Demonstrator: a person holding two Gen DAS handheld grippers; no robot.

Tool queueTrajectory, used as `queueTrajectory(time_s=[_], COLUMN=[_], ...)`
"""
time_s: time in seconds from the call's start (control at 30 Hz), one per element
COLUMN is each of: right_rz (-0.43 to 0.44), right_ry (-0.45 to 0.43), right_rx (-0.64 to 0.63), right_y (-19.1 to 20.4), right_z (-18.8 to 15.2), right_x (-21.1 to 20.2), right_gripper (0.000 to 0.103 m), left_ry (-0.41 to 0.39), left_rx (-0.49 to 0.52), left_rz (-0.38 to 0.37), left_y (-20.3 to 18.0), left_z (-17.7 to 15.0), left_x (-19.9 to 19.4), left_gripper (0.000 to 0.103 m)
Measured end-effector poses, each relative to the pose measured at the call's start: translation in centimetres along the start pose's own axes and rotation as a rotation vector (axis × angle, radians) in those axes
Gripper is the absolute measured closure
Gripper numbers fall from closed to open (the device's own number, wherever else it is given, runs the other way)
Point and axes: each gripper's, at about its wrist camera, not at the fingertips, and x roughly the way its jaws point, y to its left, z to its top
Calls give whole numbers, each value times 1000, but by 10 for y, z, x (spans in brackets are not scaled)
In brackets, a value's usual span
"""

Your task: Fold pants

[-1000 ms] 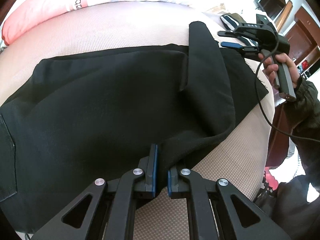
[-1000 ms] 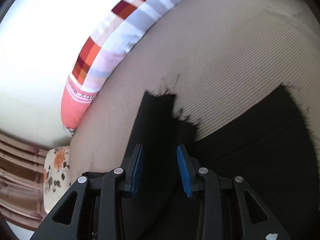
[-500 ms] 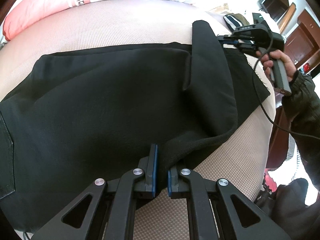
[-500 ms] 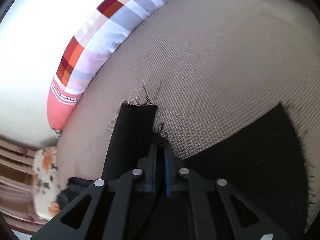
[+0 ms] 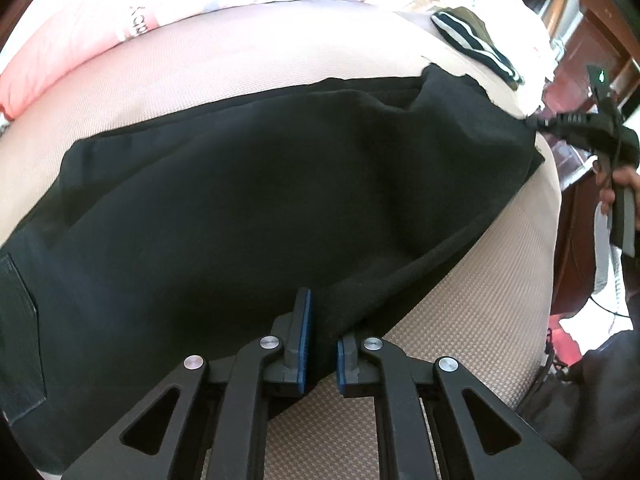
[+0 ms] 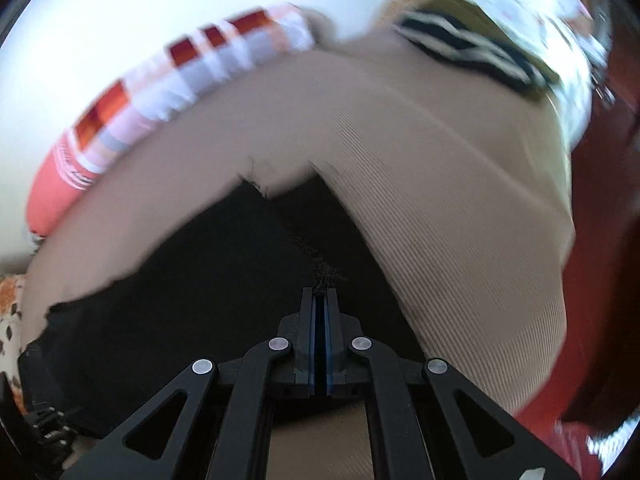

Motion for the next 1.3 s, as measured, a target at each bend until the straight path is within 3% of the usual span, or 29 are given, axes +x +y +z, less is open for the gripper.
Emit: queueTrajectory(time_s=[0.17, 0.37, 0.57, 0.63, 0.73, 0.77, 0.87, 1.0, 1.17, 1.3], right_rz=[-24, -59, -54, -50, -35, -26, 49, 244, 387, 390], right_ry=[11, -22, 18, 43, 52, 50, 26, 72, 195, 263], right_rx=[74, 50, 89, 104, 91, 86, 73, 19, -25, -86], right_y=[-27, -30, -35, -38, -40, -41, -41, -27, -5, 9], right_z=[-29, -34, -38, -35, -29, -26, -5, 35, 81, 104], right_x=[2, -1, 9, 8, 1, -2, -10, 3, 50, 83], right_gripper=[101, 101, 97, 84, 77, 77, 77, 77, 77, 77], left_ry=[-2, -11, -1, 13, 11, -1, -30, -74, -102, -105], left_rx=[65, 57, 53, 32, -7, -7, -10, -88, -222, -322], left_rz=[52, 60, 54, 23, -33, -37, -76, -128, -50, -17], left_y=[-10, -11, -12, -8, -3, -2, 4, 24, 52, 72], left_z=[0, 1, 2, 4, 5, 5, 7, 12, 15, 15], left_x=[2, 4, 4, 2, -8, -13, -29, -44, -46, -42], left_gripper=[89, 89, 86, 71, 42, 42, 41, 41, 41, 41])
